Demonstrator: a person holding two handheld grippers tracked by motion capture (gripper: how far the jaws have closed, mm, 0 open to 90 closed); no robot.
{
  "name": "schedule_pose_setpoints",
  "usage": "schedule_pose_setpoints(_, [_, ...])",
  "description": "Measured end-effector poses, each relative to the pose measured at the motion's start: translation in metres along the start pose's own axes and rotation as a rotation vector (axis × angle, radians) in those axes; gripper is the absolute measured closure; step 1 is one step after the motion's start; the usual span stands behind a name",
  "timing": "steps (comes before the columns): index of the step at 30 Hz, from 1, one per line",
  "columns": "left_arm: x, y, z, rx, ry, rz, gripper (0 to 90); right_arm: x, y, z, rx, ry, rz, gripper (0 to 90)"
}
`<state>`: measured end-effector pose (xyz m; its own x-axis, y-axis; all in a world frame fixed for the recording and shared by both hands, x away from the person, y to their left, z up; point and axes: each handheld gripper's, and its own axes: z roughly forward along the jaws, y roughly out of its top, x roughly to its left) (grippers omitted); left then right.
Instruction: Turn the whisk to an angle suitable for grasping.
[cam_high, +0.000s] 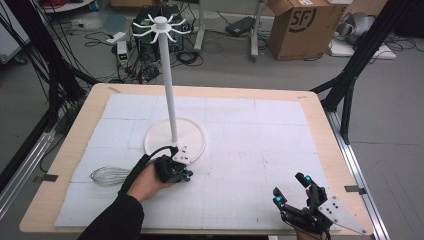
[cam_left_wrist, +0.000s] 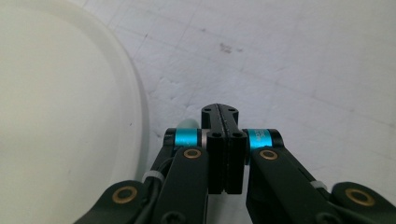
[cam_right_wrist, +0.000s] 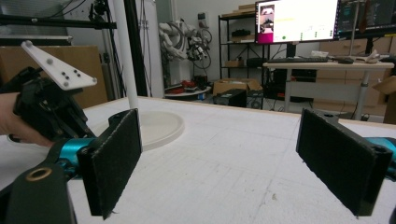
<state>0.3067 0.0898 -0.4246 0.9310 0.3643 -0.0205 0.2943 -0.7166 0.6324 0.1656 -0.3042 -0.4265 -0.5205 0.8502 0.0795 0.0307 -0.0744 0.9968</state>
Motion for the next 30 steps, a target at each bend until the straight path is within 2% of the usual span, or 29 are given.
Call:
schedule_pose_setpoints(2, [0.000,-0.001,-0.005,0.001,-0.017,0.004,89.7,0.000,0.000,0.000,0.002,-0.002,-0.012,13.5])
schedule_pose_setpoints(7, [0.005,-0.007,-0.015,-0.024,-0.096,-0.033,89.0,0.000,-0.001,-0.004,0.007,-0.012,-0.017,13.5])
schedule_pose_setpoints(10, [0.007,-0.011,-0.021,-0.017,-0.118,-0.040,85.3,-0.001,-0.001,-0.008,0.005,-0.027,-0.015,13.5])
schedule_pose_setpoints(12, [0.006,-0.012,-0.026,0.005,-0.096,-0.014,79.9,-0.002,-0.001,-0.010,0.005,-0.033,-0.012,13.5])
schedule_pose_setpoints(14, [0.004,-0.013,-0.033,0.004,-0.098,-0.005,73.5,-0.002,-0.001,-0.011,0.007,-0.036,-0.014,13.5])
schedule_pose_setpoints(15, [0.004,-0.014,-0.037,0.004,-0.095,-0.006,61.9,-0.001,-0.001,-0.012,0.009,-0.037,-0.015,13.5])
schedule_pose_setpoints(16, [0.003,-0.015,-0.040,0.003,-0.093,-0.009,61.9,-0.002,-0.001,-0.012,0.008,-0.037,-0.019,13.5])
schedule_pose_setpoints(17, [0.002,-0.016,-0.044,0.002,-0.097,-0.003,55.7,-0.001,-0.001,-0.013,0.014,-0.041,-0.019,13.5])
schedule_pose_setpoints(18, [0.002,-0.017,-0.048,-0.004,-0.087,0.004,55.7,-0.001,-0.001,-0.013,0.014,-0.041,-0.019,13.5])
schedule_pose_setpoints(20, [0.001,-0.020,-0.056,-0.016,-0.042,0.031,47.1,-0.001,-0.002,-0.015,0.016,-0.047,-0.025,13.5])
schedule_pose_setpoints(23, [0.002,-0.025,-0.068,-0.047,-0.054,0.028,37.3,-0.001,-0.001,-0.019,0.012,-0.057,-0.015,13.5])
schedule_pose_setpoints(30, [0.005,-0.041,-0.097,-0.076,-0.067,0.024,32.2,-0.002,-0.002,-0.022,0.018,-0.070,-0.020,13.5])
